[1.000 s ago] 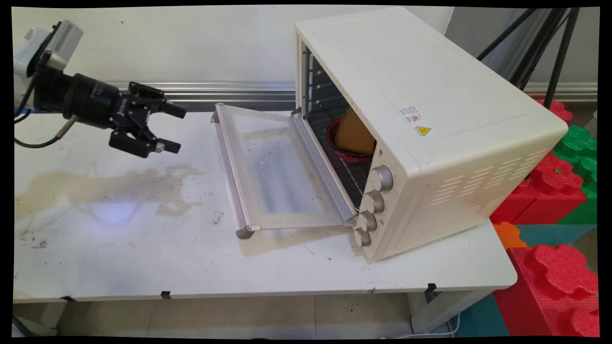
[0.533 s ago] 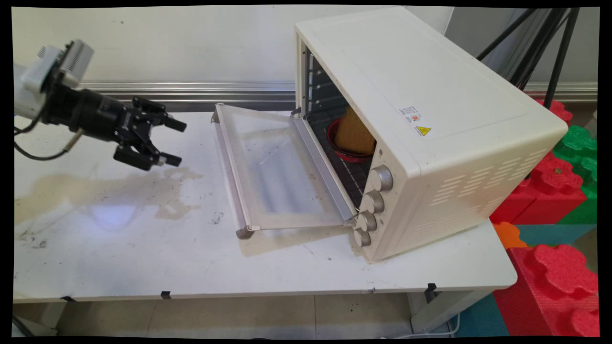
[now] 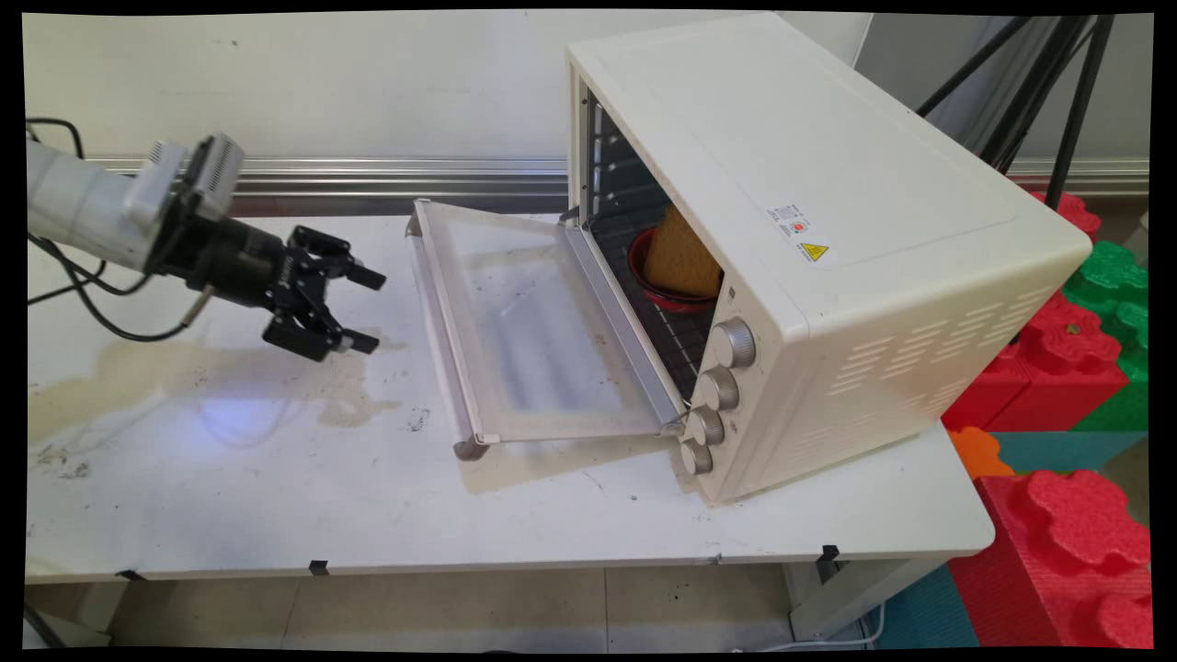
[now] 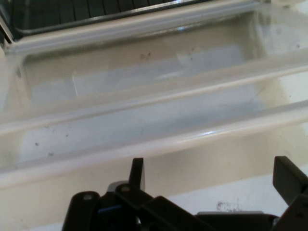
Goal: Close the oven
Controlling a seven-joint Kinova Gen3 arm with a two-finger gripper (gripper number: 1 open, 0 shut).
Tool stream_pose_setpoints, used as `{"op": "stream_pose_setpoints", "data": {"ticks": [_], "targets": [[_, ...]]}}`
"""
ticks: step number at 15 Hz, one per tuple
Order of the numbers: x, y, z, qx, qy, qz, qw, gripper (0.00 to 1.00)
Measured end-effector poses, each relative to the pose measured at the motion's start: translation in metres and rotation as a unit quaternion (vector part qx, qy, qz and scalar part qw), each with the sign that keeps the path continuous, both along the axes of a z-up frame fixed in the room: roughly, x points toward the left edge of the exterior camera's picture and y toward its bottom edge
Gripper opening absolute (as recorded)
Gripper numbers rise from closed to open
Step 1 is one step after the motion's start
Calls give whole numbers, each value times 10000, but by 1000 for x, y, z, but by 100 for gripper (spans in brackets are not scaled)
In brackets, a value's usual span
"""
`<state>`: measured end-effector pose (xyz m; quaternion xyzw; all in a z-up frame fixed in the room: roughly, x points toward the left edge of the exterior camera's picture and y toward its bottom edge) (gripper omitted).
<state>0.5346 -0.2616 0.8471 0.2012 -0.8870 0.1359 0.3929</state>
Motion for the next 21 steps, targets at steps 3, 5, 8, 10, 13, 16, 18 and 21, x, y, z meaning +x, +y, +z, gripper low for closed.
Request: {"op": "stream_pose_setpoints", "data": {"ticks": [3,5,8,10,13,16,18,21], "targets": [[-9,-8,-16,59,-68,-9,10000,100],[-13,-12,-23,83,-89,-11,9999,100],[-18,-16,-33,112,-123,2,9999,100],[-19,-18,-38,126,-140,12,9998,100],[-20,-20,-47,157,-179,15,9997,0],[-21,-20,-54,173,-192,20,9997,0],[-24,-21,-57,165,-157,36,9997,0],[-27,-24,-60,126,-97,72,9998,0]]}}
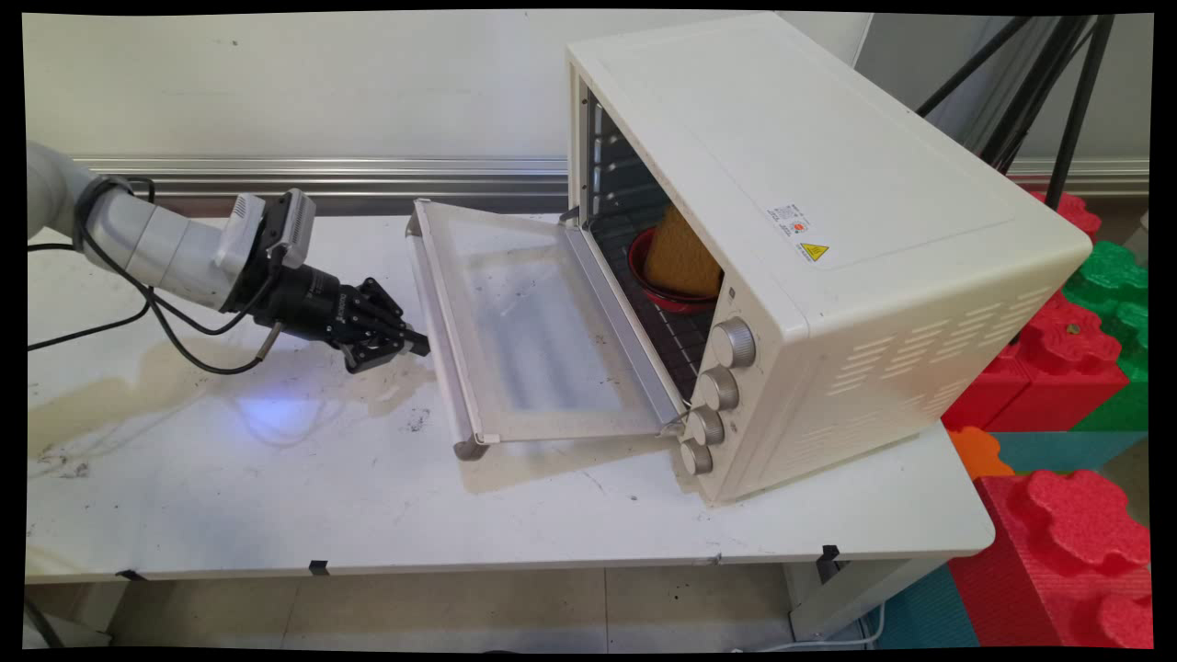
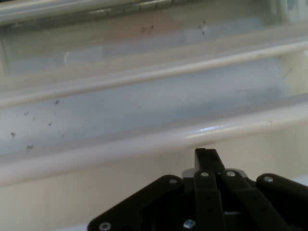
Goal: Close the oven
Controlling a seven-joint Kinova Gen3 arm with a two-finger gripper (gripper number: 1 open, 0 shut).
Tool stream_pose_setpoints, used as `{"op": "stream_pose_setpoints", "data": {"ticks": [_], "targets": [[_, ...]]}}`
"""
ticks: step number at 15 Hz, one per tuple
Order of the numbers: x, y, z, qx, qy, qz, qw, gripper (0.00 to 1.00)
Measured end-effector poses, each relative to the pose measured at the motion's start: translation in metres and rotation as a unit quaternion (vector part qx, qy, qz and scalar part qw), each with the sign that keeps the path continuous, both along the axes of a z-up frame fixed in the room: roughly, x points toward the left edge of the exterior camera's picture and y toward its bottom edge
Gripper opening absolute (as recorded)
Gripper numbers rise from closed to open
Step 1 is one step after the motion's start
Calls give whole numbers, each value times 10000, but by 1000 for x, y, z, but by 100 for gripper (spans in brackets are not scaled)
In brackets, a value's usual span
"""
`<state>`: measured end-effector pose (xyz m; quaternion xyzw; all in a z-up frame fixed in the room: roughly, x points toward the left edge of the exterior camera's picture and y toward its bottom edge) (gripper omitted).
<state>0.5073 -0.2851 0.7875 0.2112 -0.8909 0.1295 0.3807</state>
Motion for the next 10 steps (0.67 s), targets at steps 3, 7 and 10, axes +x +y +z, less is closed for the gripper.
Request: {"op": "stream_pose_setpoints", "data": {"ticks": [3,7,10], "targets": [[-4,-2,-1,-50,70,16,10000,0],[-8,-5,0,-136,188,37,9997,0],[-10,-6,2,-190,252,39,9995,0]]}}
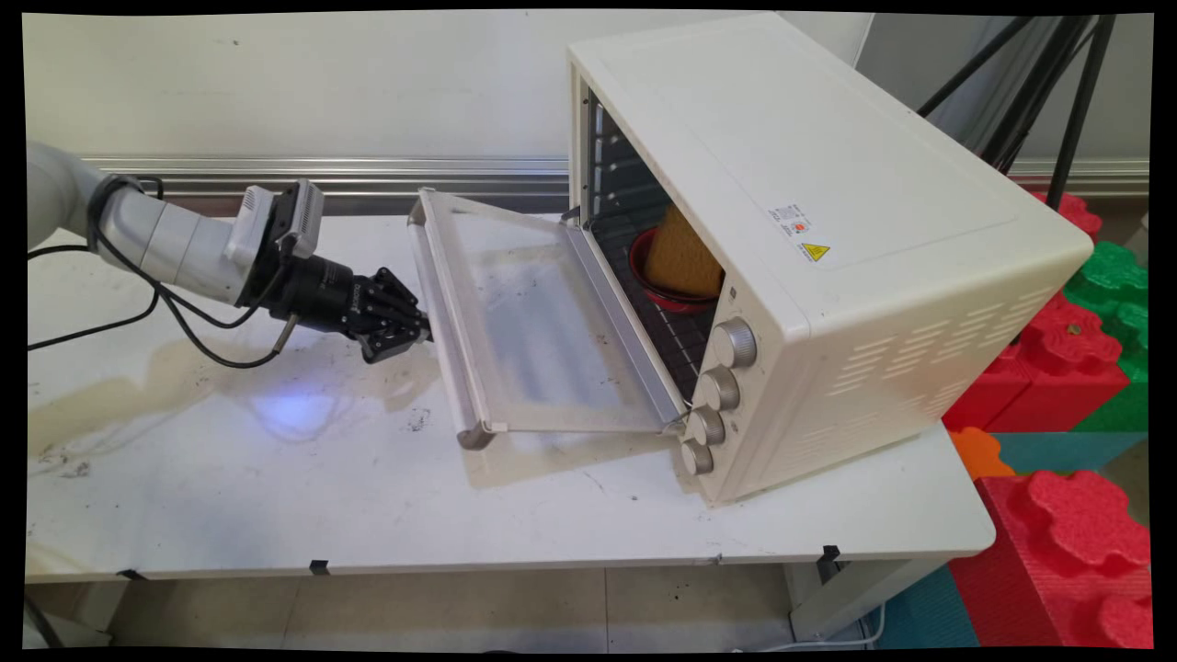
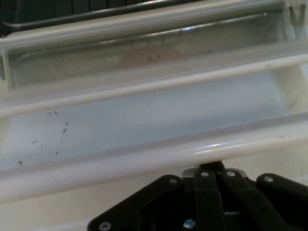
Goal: Close the oven
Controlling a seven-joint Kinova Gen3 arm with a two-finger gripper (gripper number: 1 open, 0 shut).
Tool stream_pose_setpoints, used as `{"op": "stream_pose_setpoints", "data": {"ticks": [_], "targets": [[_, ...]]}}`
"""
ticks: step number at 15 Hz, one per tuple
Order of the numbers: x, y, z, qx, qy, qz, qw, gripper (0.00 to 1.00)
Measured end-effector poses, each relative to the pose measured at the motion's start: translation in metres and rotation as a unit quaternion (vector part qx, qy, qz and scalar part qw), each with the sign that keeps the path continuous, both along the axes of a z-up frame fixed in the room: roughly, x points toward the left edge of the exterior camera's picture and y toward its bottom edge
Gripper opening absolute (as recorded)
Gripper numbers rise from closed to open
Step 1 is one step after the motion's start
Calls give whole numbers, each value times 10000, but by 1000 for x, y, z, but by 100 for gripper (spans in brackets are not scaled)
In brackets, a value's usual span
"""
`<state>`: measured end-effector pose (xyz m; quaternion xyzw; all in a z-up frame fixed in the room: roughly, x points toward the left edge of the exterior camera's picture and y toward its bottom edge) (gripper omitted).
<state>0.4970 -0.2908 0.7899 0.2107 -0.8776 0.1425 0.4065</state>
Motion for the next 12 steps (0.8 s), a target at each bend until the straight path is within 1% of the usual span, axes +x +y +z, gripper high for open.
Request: {"op": "stream_pose_setpoints", "data": {"ticks": [5,12], "targets": [[-2,-1,16,-218,187,-8,9996,0],[-6,-4,42,-504,440,34,9978,0]]}}
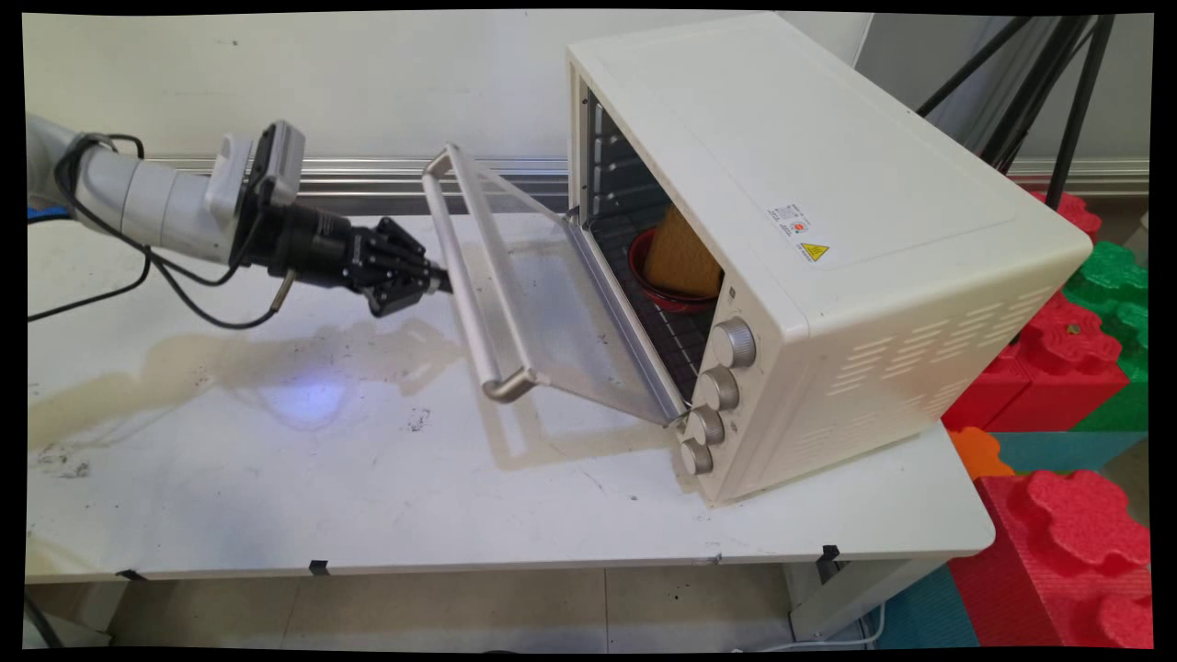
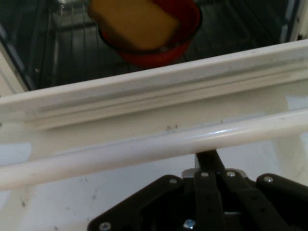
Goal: Close the oven
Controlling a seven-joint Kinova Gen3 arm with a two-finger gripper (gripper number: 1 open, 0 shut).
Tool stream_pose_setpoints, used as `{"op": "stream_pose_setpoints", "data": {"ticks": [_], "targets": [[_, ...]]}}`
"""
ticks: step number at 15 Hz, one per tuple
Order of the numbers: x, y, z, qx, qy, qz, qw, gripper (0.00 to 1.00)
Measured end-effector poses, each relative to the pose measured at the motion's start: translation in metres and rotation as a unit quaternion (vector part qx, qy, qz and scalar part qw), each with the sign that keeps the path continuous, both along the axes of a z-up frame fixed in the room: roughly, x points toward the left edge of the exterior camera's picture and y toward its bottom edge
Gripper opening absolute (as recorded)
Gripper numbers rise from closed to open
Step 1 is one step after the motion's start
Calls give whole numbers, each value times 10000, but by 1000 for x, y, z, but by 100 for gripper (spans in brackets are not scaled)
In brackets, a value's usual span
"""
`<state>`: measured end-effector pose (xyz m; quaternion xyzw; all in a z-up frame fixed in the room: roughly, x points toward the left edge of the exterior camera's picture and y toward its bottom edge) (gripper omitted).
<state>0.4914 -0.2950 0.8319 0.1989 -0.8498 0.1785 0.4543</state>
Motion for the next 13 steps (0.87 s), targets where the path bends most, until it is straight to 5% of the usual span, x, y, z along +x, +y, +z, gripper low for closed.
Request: {"op": "stream_pose_setpoints", "data": {"ticks": [13], "targets": [[-45,-37,47,-448,460,-1,9979,0]]}}
